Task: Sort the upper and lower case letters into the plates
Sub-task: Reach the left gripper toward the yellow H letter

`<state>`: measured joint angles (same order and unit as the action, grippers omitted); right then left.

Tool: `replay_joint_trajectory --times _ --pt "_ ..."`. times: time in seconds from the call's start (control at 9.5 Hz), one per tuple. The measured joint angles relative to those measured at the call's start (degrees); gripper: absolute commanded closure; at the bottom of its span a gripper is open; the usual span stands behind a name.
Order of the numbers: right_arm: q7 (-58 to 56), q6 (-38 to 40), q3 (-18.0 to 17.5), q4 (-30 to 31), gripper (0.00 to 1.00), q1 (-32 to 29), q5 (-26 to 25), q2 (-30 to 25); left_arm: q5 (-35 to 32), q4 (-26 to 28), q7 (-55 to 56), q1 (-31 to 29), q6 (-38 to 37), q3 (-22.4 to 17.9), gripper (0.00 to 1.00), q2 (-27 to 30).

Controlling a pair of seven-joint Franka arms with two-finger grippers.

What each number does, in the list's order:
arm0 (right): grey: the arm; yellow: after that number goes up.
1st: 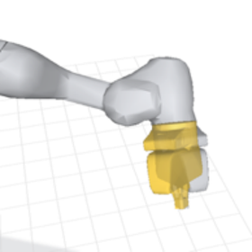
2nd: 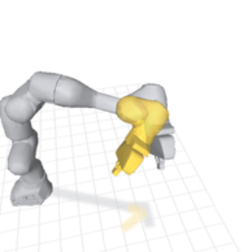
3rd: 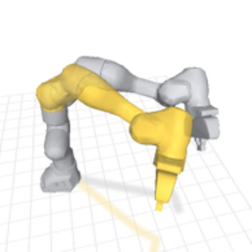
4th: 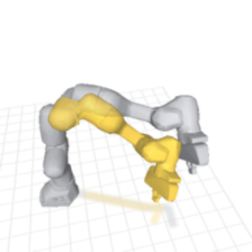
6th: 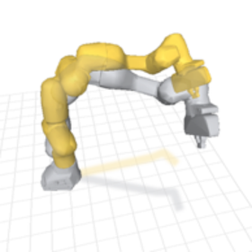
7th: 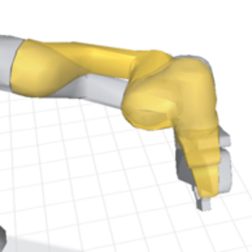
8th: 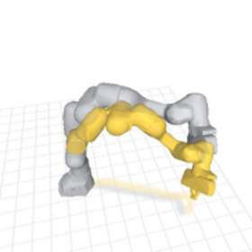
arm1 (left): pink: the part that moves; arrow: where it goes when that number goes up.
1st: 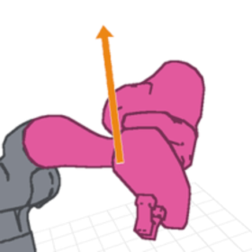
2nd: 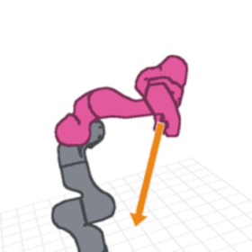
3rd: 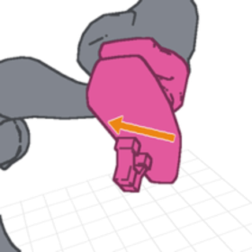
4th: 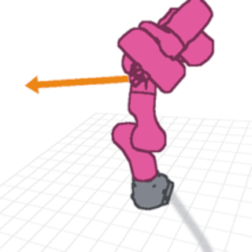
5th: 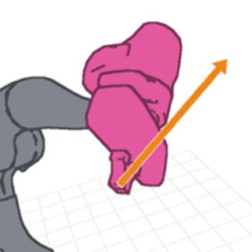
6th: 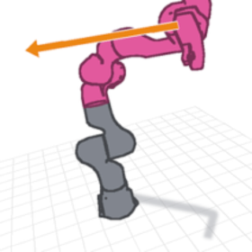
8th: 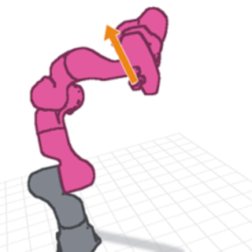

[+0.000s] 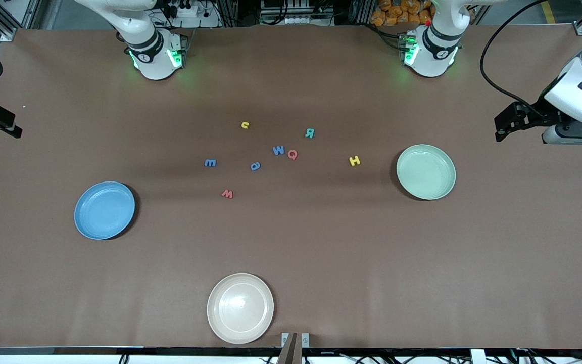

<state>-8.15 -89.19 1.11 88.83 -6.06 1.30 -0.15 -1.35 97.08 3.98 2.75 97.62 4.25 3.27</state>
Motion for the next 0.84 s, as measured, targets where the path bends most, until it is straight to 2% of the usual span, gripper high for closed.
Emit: replay_joint_trajectory --times 0.53,0.74,0.84 --pt "0.01 0.01 0.0 0.0 0.0 0.0 0.0 0.04 0.21 -0.01 0.0 0.17 -0.66 0.24 0.0 -0.58" --pt "0.01 0.15 -0.01 0.01 0.0 0.0 0.0 0.38 0.37 0.3 2.64 1.48 -0.99 2.46 0.0 -2.81" --pt "0.01 0.46 0.0 0.04 0.0 0.0 0.0 0.66 0.37 0.34 7.54 2.59 -0.97 4.39 0.0 -4.64"
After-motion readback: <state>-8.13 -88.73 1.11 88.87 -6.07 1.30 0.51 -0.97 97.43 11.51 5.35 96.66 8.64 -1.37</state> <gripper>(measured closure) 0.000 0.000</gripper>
